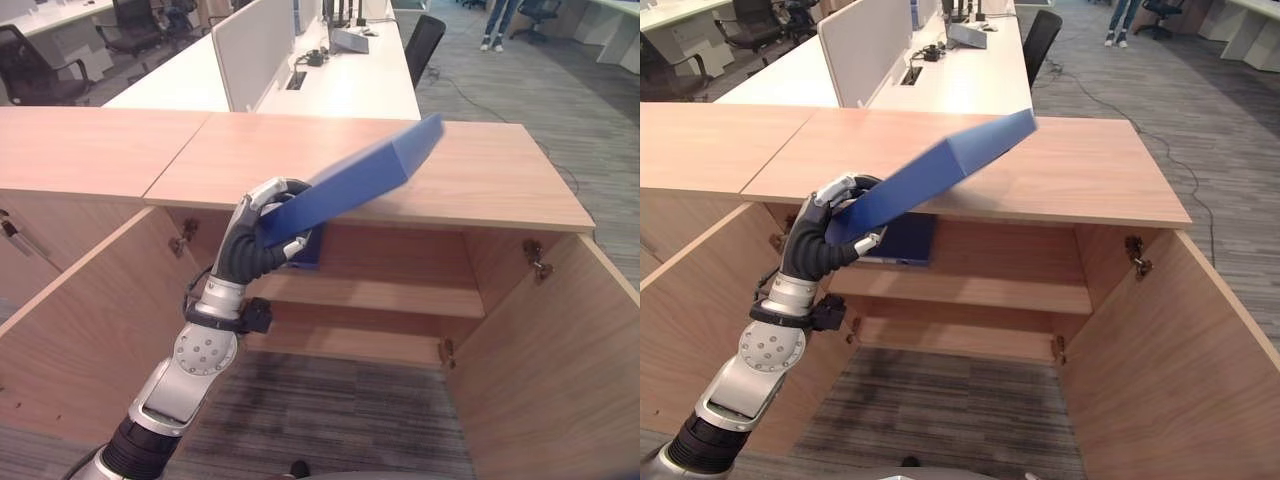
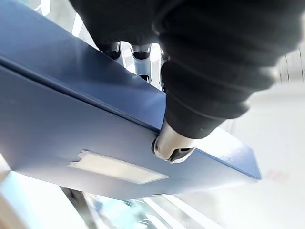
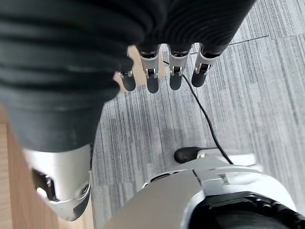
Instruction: Put the empty folder in the office cabinet
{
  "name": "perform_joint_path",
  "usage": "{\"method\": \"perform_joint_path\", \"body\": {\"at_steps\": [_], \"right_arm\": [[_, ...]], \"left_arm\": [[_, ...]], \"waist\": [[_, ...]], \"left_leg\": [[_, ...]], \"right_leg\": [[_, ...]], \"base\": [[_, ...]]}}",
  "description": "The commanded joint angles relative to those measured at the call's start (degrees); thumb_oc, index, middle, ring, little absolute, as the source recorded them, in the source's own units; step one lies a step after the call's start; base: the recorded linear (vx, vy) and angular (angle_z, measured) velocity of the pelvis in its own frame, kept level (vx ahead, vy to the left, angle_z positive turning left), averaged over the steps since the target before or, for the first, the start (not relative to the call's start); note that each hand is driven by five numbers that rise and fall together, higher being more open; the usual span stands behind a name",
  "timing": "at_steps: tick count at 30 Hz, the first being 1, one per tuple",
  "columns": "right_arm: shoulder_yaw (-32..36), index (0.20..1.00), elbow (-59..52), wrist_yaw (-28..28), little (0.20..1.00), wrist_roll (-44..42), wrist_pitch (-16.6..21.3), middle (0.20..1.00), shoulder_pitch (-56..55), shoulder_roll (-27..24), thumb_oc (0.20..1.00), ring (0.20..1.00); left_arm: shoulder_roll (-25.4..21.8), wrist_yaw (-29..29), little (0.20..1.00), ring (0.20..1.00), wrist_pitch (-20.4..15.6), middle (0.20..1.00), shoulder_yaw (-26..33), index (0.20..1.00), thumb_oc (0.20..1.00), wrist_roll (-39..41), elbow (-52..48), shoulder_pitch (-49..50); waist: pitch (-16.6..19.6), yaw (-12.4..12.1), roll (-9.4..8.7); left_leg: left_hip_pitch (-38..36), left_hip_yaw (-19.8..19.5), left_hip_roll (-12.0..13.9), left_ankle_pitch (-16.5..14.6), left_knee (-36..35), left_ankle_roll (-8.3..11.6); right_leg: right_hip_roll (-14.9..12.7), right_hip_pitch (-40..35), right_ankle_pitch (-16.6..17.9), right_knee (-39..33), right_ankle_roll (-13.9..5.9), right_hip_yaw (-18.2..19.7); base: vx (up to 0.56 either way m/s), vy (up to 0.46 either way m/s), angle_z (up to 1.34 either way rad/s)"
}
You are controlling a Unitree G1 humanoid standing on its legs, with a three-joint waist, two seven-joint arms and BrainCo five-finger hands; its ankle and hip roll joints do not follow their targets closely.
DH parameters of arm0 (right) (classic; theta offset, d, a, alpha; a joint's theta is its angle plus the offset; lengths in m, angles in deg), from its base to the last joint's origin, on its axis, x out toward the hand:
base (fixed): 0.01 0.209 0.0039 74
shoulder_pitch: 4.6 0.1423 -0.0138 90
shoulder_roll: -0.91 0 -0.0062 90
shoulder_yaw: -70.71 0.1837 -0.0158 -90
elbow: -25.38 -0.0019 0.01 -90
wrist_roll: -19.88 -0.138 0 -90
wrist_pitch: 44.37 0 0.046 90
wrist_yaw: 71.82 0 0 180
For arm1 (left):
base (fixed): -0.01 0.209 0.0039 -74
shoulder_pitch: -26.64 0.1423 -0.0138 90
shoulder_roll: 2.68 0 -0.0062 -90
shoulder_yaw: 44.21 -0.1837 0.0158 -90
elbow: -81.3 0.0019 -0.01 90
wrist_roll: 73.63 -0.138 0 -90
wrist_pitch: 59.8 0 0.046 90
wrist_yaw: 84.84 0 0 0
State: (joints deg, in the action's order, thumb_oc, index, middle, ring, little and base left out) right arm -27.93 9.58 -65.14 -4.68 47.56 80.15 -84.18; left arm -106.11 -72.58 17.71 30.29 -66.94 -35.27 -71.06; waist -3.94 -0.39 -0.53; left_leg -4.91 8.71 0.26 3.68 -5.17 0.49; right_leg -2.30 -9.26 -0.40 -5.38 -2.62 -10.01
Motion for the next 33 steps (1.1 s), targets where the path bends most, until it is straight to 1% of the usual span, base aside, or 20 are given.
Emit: {"method": "perform_joint_path", "body": {"at_steps": [1,2,4,7,15,21,23,26,28,29,30,31,33], "right_arm": [[-0.9,1.0,2.2,-1.1,1.0,1.3,-0.2,1.0,3.9,0.6,1.0,1.0],[-0.9,1.0,2.2,-1.1,1.0,1.3,-0.2,1.0,4.0,0.6,1.0,1.0],[-1.5,1.0,2.1,-2.1,1.0,1.1,-0.5,1.0,4.4,0.7,1.0,1.0],[-2.0,1.0,1.3,-2.5,1.0,1.2,-0.5,1.0,4.5,0.7,1.0,1.0],[-2.1,1.0,1.1,-2.5,1.0,1.8,-0.2,1.0,3.4,0.4,1.0,1.0],[-1.9,1.0,0.6,-2.8,1.0,1.3,0.0,1.0,2.8,0.3,1.0,1.0],[-2.4,1.0,-1.5,-3.0,1.0,0.5,1.4,1.0,3.7,0.5,1.0,1.0],[-2.4,1.0,-3.4,-3.3,1.0,-1.9,1.3,1.0,5.3,1.0,1.0,1.0],[-3.5,1.0,-8.0,-2.8,1.0,-3.9,2.1,1.0,7.3,1.0,1.0,1.0],[-3.8,1.0,-12.5,-2.4,1.0,-4.7,2.8,1.0,7.8,0.4,1.0,1.0],[-4.1,1.0,-15.1,-2.2,1.0,-4.6,3.0,1.0,7.8,-0.1,1.0,1.0],[-4.2,1.0,-15.3,-2.1,1.0,-4.5,2.9,1.0,7.6,-0.1,1.0,1.0],[-4.2,1.0,-20.5,-1.6,1.0,-4.1,3.8,1.0,7.5,-1.5,1.0,1.0]], "left_arm": [[2.3,-4.7,0.2,0.2,-3.8,0.2,0.3,0.2,0.2,14.7,-4.1,-9.1],[2.3,-4.8,0.2,0.2,-3.8,0.2,0.3,0.2,0.2,14.8,-4.1,-9.2],[3.5,-5.9,0.2,0.2,-3.4,0.2,-1.3,0.2,0.2,18.3,-3.9,-12.2],[4.4,-5.6,0.2,0.2,-3.3,0.2,-2.4,0.2,0.2,18.6,-3.1,-15.1],[4.9,-4.9,0.2,0.2,-3.2,0.2,-1.9,0.2,0.2,17.0,-2.5,-15.2],[4.7,-5.6,0.2,0.2,-2.7,0.2,-1.4,0.2,0.2,17.2,-2.1,-13.8],[5.1,-6.7,0.2,0.2,-1.8,0.2,-1.5,0.2,0.2,18.0,-2.0,-11.2],[5.2,-7.8,0.2,0.2,-1.1,0.2,-1.7,0.2,0.2,19.0,-2.1,-10.2],[4.8,-8.5,0.2,0.2,-0.1,0.2,-2.2,0.2,0.2,19.2,-1.6,-8.6],[4.1,-8.9,0.2,0.2,0.6,0.2,-1.8,0.2,0.2,18.3,-0.8,-6.5],[3.6,-9.1,0.2,0.2,0.9,0.2,-1.4,0.2,0.2,17.7,-0.6,-5.4],[3.6,-9.1,0.2,0.2,1.0,0.2,-1.3,0.2,0.2,17.7,-0.7,-5.3],[2.7,-9.6,0.2,0.2,1.5,0.2,-0.5,0.2,0.2,16.4,0.5,-2.7]], "waist": [[0.3,0.7,-2.04],[0.3,0.7,-2.03],[0.3,0.6,-2.15],[0.3,0.6,-2.35],[0.2,0.7,-2.63],[0.2,0.8,-2.63],[0.0,0.5,-2.47],[-0.1,0.2,-2.33],[-0.1,-0.2,-2.13],[-0.1,-0.4,-2.08],[-0.1,-0.5,-2.03],[-0.1,-0.4,-2.01],[-0.2,-0.6,-1.96]], "left_leg": [[-3.2,-2.6,-1.5,-6.8,0.2,0.52],[-3.2,-2.6,-1.5,-6.8,0.2,0.53],[-3.3,-2.7,-1.5,-6.8,0.2,0.58],[-3.4,-2.6,-1.4,-6.8,0.2,0.66],[-3.6,-2.6,-1.4,-6.9,0.2,0.68],[-3.6,-2.6,-1.3,-7.0,0.2,0.67],[-3.6,-2.8,-1.4,-6.9,0.2,0.56],[-3.6,-2.9,-1.4,-6.9,0.2,0.5],[-3.6,-3.0,-1.4,-6.8,0.2,0.46],[-3.7,-2.9,-1.4,-6.8,0.2,0.48],[-3.7,-2.9,-1.4,-6.8,0.2,0.48],[-3.7,-2.9,-1.4,-6.8,0.2,0.48],[-3.7,-2.9,-1.3,-6.8,0.2,0.45]], "right_leg": [[-0.5,0.4,1.6,0.4,-4.4,-0.5],[-0.5,0.4,1.6,0.4,-4.4,-0.6],[-0.6,0.3,1.6,0.4,-4.36,-0.5],[-0.5,0.2,1.6,0.4,-4.28,-0.6],[-0.5,0.0,1.5,0.4,-4.23,-0.5],[-0.5,0.0,1.5,0.4,-4.22,-0.5],[-0.5,0.0,1.5,0.4,-4.15,-0.4],[-0.5,0.0,1.4,0.4,-4.16,-0.5],[-0.6,-0.1,1.5,0.4,-4.11,-0.6],[-0.6,-0.1,1.4,0.4,-4.06,-0.6],[-0.6,-0.1,1.4,0.4,-4.04,-0.7],[-0.6,-0.1,1.4,0.4,-4.04,-0.7],[-0.6,-0.1,1.4,0.4,-4.0,-0.8]], "base": [[-0.01,0.005,0.04],[-0.01,0.007,0.04],[0.0,0.0,0.0],[0.0,0.0,0.0],[0.0,0.0,0.0],[0.0,0.0,0.0],[0.0,0.0,0.0],[0.0,0.0,0.0],[0.0,0.0,0.0],[0.0,0.0,0.0],[0.0,0.0,0.0],[0.0,0.0,0.0],[0.0,0.0,0.0]]}}
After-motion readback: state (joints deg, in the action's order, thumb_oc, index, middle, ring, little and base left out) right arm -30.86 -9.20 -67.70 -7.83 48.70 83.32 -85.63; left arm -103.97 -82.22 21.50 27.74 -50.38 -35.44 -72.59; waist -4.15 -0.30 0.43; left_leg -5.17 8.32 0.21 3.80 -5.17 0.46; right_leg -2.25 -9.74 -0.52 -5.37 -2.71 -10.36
